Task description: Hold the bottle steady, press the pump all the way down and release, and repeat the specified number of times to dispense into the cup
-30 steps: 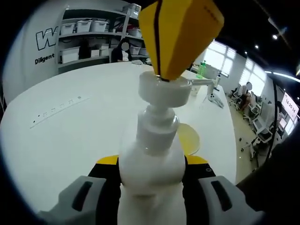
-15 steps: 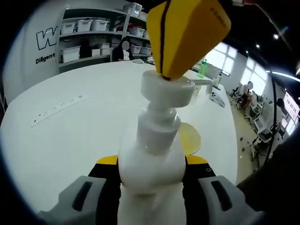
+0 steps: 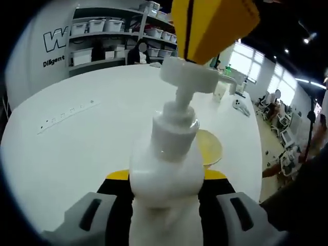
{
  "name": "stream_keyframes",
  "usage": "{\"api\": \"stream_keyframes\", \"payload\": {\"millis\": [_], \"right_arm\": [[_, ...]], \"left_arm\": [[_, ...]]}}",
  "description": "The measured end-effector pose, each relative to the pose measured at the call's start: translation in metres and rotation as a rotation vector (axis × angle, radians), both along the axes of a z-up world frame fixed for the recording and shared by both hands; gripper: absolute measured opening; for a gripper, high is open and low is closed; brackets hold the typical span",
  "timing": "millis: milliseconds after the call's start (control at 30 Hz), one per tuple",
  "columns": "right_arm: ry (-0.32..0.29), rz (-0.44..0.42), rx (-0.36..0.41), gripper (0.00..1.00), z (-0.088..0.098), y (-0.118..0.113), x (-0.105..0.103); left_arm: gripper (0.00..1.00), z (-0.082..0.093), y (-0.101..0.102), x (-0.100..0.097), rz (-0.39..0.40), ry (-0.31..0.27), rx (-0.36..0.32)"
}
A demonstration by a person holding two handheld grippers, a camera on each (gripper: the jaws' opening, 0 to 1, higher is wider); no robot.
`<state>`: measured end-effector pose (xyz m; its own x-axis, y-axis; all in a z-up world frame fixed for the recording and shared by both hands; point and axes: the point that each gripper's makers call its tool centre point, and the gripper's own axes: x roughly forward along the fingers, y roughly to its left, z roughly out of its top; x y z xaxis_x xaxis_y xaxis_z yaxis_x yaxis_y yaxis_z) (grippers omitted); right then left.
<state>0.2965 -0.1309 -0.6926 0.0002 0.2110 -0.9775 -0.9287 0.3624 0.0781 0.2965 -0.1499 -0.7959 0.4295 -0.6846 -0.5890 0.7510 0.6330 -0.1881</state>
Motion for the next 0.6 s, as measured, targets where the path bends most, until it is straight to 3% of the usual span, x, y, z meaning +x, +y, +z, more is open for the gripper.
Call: {"api": "stream_keyframes", "payload": {"millis": [300,533,600], "right_arm": [[-0.055,0.041,-0.031,0.0,-0.0005,0.0007,-0.0005],[-0.035,0.008,-0.038,0.0,-0.0011,-0.0013,0.0014],[-0.031,0.04,-0.042,0.0,-0.0013,-0.0007,0.0007]], "left_arm": [[0.47,-0.003,0.0016,-0.0004,0.011,0.0,0.018],[0.49,-0.007,0.0043,-0.0024,0.032,0.012,0.017],[0.49,-0.009,0.005,-0.0027,0.026,0.009,0.032]]}}
